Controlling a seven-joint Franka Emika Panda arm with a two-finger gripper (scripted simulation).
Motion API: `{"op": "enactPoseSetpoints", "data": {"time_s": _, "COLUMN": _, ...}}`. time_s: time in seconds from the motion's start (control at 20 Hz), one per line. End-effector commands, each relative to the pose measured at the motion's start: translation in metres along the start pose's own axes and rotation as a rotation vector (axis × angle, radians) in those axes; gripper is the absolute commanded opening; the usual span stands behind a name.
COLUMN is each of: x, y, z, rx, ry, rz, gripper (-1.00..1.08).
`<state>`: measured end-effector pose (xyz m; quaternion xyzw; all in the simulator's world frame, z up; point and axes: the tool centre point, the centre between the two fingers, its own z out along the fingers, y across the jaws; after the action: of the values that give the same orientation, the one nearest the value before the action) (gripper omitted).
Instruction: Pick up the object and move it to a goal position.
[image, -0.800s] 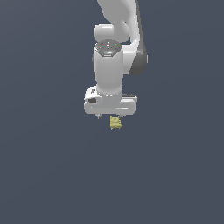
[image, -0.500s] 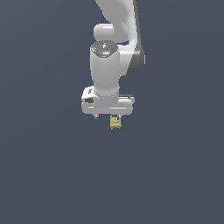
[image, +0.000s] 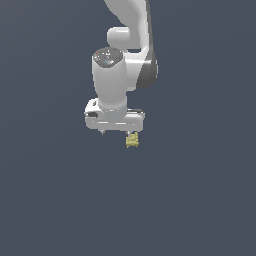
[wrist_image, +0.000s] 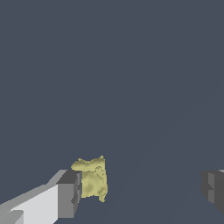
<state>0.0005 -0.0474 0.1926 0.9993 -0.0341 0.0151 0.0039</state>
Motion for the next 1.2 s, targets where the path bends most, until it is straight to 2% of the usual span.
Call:
{"op": "enactPoseSetpoints", "data": {"time_s": 0.0, "x": -0.002, "y": -0.003, "z": 0.004, "rx": 0.0, "ry": -0.002, "rz": -0.005, "gripper": 1.0}}
{"op": "enactPoseSetpoints", "data": {"time_s": 0.35, "x": -0.021, "y": -0.02, "z": 0.033, "rx": 0.002, "ry": -0.009, "rz": -0.036, "gripper": 1.0}}
{"op": "enactPoseSetpoints", "data": {"time_s": 0.75, "x": -0.06, "y": -0.05, "z": 0.08, "rx": 0.006, "ry": -0.023, "rz": -0.092, "gripper": 1.0}}
{"op": "enactPoseSetpoints", "data": {"time_s": 1.15, "x": -0.082, "y": -0.063, "z": 0.1, "rx": 0.008, "ry": -0.03, "rz": -0.12, "gripper": 1.0}}
